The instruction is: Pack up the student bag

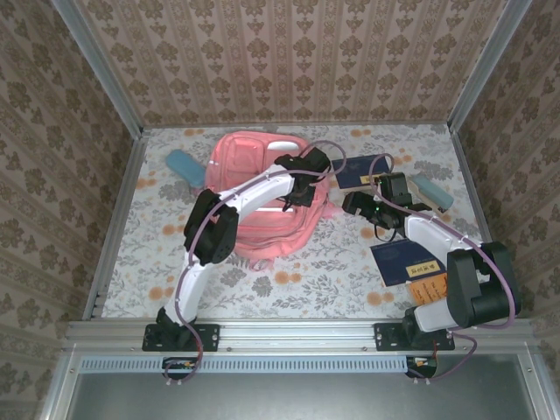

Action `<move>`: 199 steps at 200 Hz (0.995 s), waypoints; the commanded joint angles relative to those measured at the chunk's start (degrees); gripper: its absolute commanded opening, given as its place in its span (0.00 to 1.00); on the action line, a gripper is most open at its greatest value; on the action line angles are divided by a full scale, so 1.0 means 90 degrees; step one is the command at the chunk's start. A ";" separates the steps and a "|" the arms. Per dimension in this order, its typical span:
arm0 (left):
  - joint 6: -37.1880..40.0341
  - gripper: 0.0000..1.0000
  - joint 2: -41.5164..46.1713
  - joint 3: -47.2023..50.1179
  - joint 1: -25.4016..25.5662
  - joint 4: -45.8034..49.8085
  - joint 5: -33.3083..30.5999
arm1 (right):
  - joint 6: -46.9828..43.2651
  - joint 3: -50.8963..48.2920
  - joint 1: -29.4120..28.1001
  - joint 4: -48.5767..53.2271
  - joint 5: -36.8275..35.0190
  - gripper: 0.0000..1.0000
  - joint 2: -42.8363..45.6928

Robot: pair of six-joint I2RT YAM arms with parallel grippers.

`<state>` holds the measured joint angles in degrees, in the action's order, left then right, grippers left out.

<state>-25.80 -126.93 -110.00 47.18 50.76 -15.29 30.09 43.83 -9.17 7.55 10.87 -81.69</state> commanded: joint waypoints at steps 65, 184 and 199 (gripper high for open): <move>0.1198 0.00 0.2363 0.0887 -0.0268 -0.0637 0.0432 | -0.2173 0.0681 -0.0447 -0.0247 0.1289 0.59 -0.0067; 0.1392 0.00 0.2940 0.1142 -0.0560 -0.0804 0.0586 | -0.2849 0.0999 -0.0511 -0.0592 0.3281 0.45 -0.0562; 0.1345 0.00 0.2970 0.1185 -0.0583 -0.0829 0.0594 | -0.2920 0.1184 -0.0519 -0.0558 0.3391 0.43 -0.0803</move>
<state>-14.70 -104.40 -99.00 42.65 47.88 -9.17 6.07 50.57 -13.47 3.36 38.24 -85.30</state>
